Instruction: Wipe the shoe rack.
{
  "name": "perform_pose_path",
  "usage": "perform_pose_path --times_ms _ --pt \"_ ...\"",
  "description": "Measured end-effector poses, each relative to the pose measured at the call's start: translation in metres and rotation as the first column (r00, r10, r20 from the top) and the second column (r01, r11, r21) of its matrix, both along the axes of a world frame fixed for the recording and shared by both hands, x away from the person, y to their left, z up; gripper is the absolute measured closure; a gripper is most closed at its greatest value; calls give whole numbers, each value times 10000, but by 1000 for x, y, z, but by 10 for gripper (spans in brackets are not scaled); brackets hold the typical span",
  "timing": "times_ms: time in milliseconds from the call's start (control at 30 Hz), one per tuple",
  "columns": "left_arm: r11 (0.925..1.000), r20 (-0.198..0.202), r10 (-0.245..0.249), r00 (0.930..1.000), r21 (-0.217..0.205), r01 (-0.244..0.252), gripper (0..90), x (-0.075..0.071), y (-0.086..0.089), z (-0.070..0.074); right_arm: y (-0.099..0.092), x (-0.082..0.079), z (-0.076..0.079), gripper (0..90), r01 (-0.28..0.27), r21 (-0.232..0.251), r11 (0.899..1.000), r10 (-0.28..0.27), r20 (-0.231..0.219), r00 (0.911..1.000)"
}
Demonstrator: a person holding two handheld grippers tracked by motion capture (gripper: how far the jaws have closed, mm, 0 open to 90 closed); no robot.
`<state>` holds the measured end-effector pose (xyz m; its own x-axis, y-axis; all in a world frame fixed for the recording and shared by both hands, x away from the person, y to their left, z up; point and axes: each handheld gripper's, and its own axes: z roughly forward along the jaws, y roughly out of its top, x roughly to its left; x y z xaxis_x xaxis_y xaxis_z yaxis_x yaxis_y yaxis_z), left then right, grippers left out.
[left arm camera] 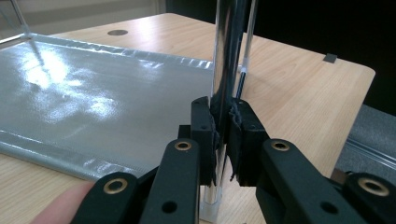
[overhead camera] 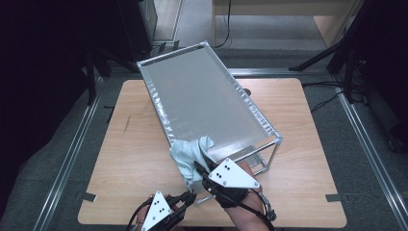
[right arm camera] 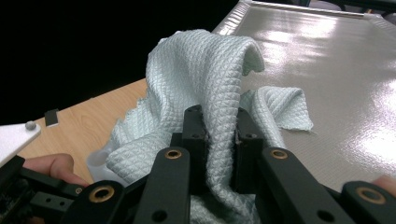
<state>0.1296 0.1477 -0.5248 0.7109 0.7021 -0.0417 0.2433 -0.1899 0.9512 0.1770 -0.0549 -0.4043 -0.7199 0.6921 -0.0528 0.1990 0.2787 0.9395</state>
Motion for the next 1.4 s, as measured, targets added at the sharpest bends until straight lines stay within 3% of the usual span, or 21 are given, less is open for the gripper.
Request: perform_pose_path --times_ms 133,200,300,333,467,633,700,800,833,967,1067,1133,1300,1367,1400 --pt "10000 -4 23 10000 19 -23 822 0 -1 0 -10 4 1 790 -96 -41 9999 96 -3 10000" --pt "10000 -3 -20 10000 -2 20 821 0 0 0 -23 9 3 783 370 -300 9989 -363 218 9991" --pt "10000 2 -62 10000 -28 62 821 1 0 -1 -48 20 5 774 1110 -289 9934 -1104 205 9937" --pt "10000 -5 -65 10000 -35 65 821 1 0 -1 -62 25 7 773 1563 -292 9873 -1556 235 9875" --pt "10000 -39 -68 10000 -47 68 821 1 0 0 -105 35 12 770 2511 117 9679 -2511 -45 9679" --pt "10000 -62 -2 10000 13 2 821 0 0 0 -148 40 15 746 3795 96 9251 -3796 74 9251" --pt "10000 -71 20 10000 10 -20 821 0 0 0 -152 41 14 770 3546 283 9346 -3545 -64 9350" --pt "10000 -59 34 10000 30 -34 822 1 -1 1 -141 37 12 804 3796 78 9251 -3797 307 9246" --pt "10000 -81 59 10000 12 -59 822 1 -1 1 -136 36 11 807 3749 88 9270 -3750 341 9264" --pt "9998 -135 162 9998 -82 -163 821 4 -3 0 -114 30 8 810 3121 327 9495 -3130 288 9493" --pt "9995 -185 259 9995 -152 -262 821 5 -5 0 -88 22 6 810 2184 447 9748 -2193 160 9755" --pt "9996 -185 245 9995 -160 -248 821 5 -5 0 -69 14 4 811 1688 452 9846 -1699 233 9852" --pt "9997 -99 194 9998 -127 -195 821 4 -4 -1 -16 -15 -1 814 620 -127 9980 -606 918 9939" --pt "9998 -86 145 9999 -114 -146 821 4 -4 -1 -10 -19 0 813 518 -420 9978 -466 1175 9920" --pt "9999 -62 125 9999 -103 -126 821 4 -5 -1 -13 -18 1 810 360 -429 9984 -312 1065 9938"
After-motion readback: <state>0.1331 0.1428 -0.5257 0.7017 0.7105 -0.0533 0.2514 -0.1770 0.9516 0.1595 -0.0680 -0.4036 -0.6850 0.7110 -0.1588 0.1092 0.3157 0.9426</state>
